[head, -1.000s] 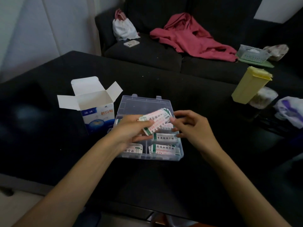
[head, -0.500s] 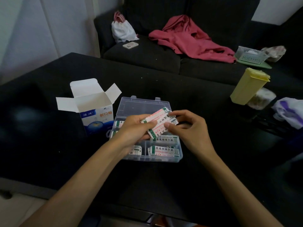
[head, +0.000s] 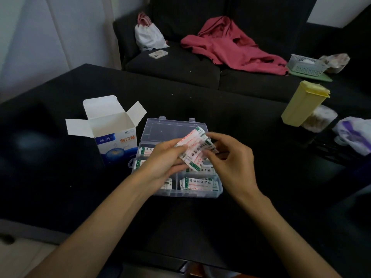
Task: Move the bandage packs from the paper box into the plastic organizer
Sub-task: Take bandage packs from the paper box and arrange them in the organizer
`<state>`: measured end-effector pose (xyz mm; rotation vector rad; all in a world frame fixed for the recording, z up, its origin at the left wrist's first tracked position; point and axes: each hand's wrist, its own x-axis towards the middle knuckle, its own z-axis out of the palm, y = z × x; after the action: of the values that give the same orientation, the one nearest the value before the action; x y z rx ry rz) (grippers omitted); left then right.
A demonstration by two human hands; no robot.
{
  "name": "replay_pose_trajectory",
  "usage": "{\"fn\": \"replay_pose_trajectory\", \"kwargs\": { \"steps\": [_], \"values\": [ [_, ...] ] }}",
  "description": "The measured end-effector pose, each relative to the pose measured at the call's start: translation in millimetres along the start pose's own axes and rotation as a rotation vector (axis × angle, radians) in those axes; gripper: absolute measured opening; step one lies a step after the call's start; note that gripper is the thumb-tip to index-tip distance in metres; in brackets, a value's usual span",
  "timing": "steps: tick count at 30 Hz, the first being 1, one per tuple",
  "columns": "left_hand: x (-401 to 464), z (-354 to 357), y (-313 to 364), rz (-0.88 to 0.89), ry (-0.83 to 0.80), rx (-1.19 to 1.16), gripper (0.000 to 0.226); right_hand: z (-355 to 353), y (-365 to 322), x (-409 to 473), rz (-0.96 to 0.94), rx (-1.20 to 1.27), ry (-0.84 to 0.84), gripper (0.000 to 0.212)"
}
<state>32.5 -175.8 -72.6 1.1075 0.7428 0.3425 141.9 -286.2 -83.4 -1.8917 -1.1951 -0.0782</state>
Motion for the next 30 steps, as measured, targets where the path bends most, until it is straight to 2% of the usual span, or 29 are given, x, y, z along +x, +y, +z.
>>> {"fn": "replay_pose_trajectory", "kwargs": {
  "steps": [3, 6, 9, 12, 14, 19, 24, 30],
  "values": [
    [1, -3, 1, -0.014, 0.019, -0.024, 0.019, -5, 2, 3, 0.073, 0.127, -0.103, 0.019],
    [-1, -5, 2, -0.016, 0.026, -0.017, 0.019, -9, 2, 5, 0.156, 0.305, -0.204, 0.011],
    [-1, -11, 5, 0.014, 0.067, 0.014, 0.022, -13, 3, 8, 0.231, 0.446, -0.208, 0.016],
    [1, -21, 9, 0.063, 0.101, 0.023, 0.029, -20, 10, 12, 0.323, 0.582, -0.12, 0.028],
    [0, -27, 11, 0.084, 0.106, 0.002, 0.033, -22, 17, 12, 0.299, 0.524, -0.118, 0.029],
    [-1, -32, 12, 0.08, 0.113, -0.016, 0.031, -8, 32, 3, 0.287, 0.352, -0.225, 0.014],
    [-2, -29, 13, 0.075, 0.108, -0.007, 0.028, 0, 34, 3, 0.295, 0.292, -0.304, 0.027],
    [0, -28, 12, 0.05, 0.118, -0.014, 0.027, 1, 38, 4, 0.171, -0.062, -0.375, 0.016]
  ]
}}
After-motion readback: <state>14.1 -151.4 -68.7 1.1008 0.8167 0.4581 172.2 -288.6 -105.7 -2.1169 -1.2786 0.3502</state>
